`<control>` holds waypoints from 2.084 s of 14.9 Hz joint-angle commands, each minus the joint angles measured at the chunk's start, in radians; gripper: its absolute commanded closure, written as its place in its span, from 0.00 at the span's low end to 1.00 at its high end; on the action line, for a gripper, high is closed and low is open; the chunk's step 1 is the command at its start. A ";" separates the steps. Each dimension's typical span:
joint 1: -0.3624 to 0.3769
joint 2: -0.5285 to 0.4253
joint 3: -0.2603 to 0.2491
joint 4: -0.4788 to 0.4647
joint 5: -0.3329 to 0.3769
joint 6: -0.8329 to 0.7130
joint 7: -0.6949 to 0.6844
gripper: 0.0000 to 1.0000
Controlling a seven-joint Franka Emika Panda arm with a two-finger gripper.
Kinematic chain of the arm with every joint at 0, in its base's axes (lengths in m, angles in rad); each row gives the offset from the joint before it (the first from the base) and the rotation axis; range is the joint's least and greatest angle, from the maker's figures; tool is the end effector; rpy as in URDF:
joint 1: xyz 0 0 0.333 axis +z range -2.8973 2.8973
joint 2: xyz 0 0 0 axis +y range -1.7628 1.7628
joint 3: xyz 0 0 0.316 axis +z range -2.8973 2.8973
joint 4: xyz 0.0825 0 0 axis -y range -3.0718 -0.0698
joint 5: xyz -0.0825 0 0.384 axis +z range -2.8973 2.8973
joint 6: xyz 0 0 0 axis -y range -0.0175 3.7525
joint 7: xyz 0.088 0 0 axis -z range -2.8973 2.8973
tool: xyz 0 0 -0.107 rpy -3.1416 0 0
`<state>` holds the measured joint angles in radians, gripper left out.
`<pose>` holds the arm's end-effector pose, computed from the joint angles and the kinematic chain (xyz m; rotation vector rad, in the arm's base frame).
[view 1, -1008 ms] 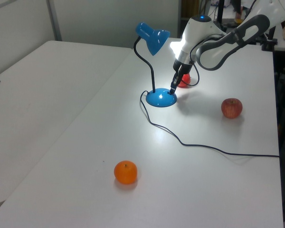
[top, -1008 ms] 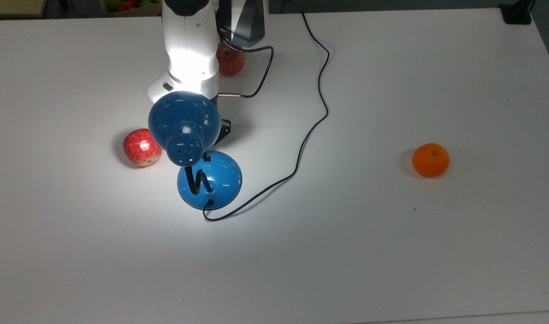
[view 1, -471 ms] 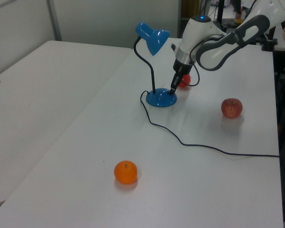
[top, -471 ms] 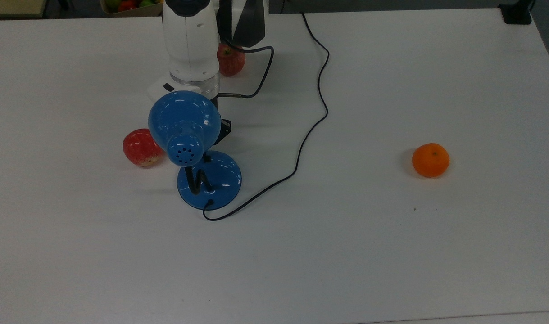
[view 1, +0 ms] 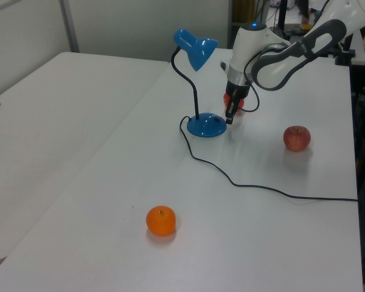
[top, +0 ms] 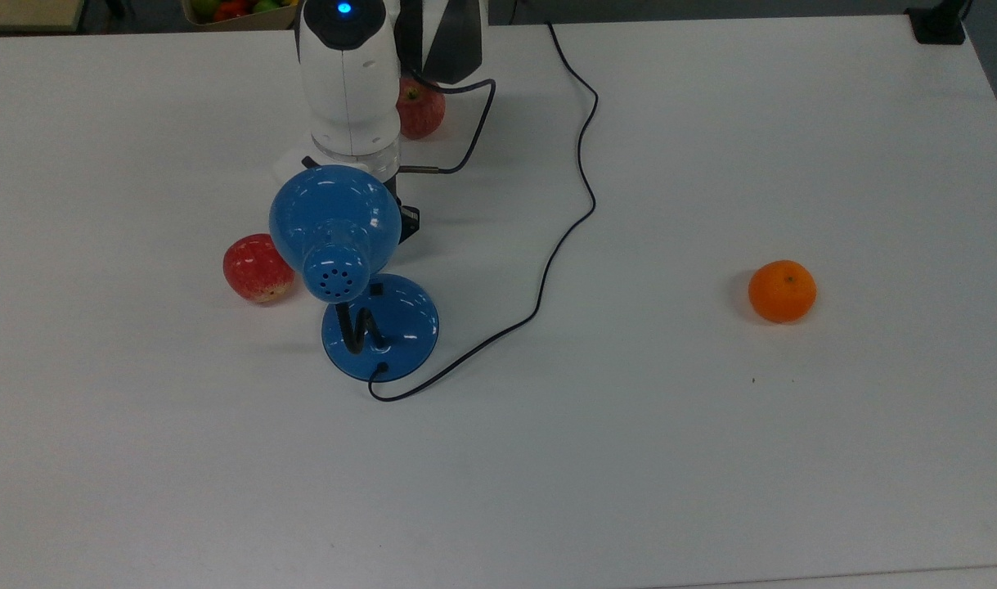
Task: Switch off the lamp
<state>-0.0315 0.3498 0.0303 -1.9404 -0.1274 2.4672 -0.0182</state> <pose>0.6345 -0.0016 0.3209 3.0458 0.1627 0.2700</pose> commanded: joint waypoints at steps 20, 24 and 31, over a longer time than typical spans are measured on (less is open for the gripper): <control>0.071 -0.342 0.005 0.304 0.017 -0.832 0.014 0.98; 0.067 -0.353 -0.004 0.304 0.017 -0.850 0.012 0.75; 0.070 -0.359 -0.001 0.301 0.008 -0.855 0.011 0.00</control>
<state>0.0293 0.0087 0.0356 -1.6332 -0.1253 1.6404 -0.0171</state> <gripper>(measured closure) 0.304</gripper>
